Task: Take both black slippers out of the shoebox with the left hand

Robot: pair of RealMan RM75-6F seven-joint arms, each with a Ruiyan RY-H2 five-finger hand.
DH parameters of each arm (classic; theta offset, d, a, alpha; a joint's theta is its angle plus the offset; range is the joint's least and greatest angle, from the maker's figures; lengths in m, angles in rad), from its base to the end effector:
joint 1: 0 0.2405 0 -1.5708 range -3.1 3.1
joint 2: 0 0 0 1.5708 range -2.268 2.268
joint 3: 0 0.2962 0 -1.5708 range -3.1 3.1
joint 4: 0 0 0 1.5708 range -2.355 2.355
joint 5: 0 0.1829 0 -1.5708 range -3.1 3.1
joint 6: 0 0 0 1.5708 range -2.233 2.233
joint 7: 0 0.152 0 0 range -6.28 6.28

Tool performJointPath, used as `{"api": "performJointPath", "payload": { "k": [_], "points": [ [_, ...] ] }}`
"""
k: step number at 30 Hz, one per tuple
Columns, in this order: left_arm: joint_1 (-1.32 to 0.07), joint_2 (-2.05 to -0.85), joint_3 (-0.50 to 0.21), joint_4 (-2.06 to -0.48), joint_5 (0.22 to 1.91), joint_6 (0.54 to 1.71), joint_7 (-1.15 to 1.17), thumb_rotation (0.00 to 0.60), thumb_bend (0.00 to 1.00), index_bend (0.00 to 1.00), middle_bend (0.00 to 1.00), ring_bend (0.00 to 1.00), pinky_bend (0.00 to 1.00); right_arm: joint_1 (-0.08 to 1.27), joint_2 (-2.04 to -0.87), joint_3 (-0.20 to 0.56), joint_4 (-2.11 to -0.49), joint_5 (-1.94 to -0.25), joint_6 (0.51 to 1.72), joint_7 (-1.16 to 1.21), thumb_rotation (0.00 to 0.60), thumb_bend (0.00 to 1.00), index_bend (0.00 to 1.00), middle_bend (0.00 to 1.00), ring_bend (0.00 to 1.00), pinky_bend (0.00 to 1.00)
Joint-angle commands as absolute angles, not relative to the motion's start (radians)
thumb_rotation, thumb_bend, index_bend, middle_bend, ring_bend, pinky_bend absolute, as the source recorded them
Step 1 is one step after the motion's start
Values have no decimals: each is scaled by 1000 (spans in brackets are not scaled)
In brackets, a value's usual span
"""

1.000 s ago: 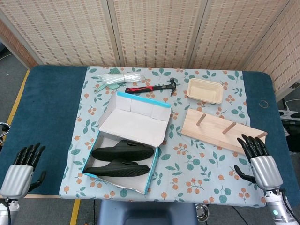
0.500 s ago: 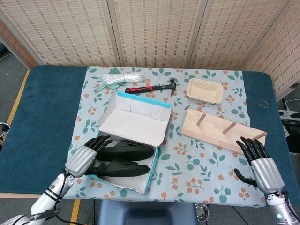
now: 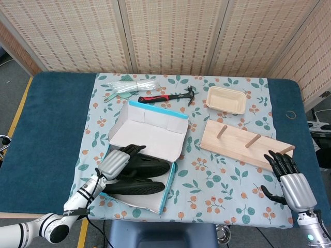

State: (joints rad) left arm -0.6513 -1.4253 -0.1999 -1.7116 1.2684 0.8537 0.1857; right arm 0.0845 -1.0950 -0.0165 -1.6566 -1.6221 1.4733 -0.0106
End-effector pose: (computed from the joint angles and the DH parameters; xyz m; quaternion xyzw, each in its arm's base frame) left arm -0.1588 0.3270 0.0279 -0.7535 -0.4276 -0.3998 0.2992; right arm -0.3188 -0.1753 0.1882 0.6428 -0.3858 0.3887 0.5356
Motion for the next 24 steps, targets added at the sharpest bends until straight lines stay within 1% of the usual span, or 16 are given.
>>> {"api": "performJointPath", "payload": {
  "k": [1, 7, 12, 19, 24],
  "points": [
    [-664, -1437, -183, -1694, 1250, 859, 226, 600, 413, 52, 137, 114, 269, 87, -1092, -14, -1660, -1612, 1464, -9, 503, 248, 0, 0, 0, 0],
    [-668, -1450, -150, -1686, 1243, 884, 272, 600, 413, 92, 171, 144, 274, 84, -1085, -14, -1665, -1618, 1472, 7, 503, 247, 0, 0, 0, 0],
    [-656, -1445, -126, -1693, 1271, 924, 282, 600, 411, 98, 173, 144, 274, 82, -1079, -18, -1667, -1624, 1472, 13, 505, 248, 0, 0, 0, 0],
    [-609, -1428, -89, -1693, 1389, 1044, 244, 600, 411, 109, 173, 145, 273, 80, -1074, -23, -1672, -1634, 1475, 17, 506, 248, 0, 0, 0, 0],
    [-584, -1418, -64, -1684, 1419, 1086, 257, 600, 409, 111, 171, 147, 278, 80, -1075, -26, -1676, -1640, 1473, 10, 506, 248, 0, 0, 0, 0]
  ]
}}
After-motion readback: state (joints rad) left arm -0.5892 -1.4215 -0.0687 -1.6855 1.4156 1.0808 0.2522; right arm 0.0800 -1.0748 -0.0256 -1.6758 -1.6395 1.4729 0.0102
